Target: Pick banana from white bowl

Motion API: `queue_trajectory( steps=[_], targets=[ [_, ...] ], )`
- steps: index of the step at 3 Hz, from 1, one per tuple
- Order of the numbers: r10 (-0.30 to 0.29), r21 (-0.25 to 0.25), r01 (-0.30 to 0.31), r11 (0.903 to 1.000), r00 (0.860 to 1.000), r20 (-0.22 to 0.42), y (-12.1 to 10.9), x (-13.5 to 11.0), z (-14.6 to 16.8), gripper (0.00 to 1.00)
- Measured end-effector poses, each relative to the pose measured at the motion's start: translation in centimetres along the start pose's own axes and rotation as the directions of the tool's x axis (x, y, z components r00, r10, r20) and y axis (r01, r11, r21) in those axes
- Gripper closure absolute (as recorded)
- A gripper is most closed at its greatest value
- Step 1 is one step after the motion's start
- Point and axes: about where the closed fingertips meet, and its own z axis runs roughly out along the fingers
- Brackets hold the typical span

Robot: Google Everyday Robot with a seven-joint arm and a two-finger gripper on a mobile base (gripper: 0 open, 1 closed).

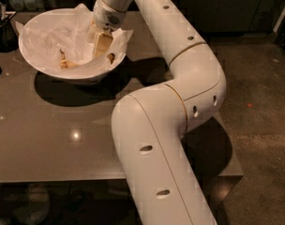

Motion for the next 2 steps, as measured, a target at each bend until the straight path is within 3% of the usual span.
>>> queue_trajectory(
  steps=[1, 2],
  targets=[
    [0.045, -0.035, -0.045, 0.9984, 0.999, -0.015, 0.45, 0.69, 1.26, 0.59],
    [0.067, -0.057, -0.068, 0.9961, 0.998, -0.020, 0.75, 1.05, 2.06, 0.56]
  ],
)
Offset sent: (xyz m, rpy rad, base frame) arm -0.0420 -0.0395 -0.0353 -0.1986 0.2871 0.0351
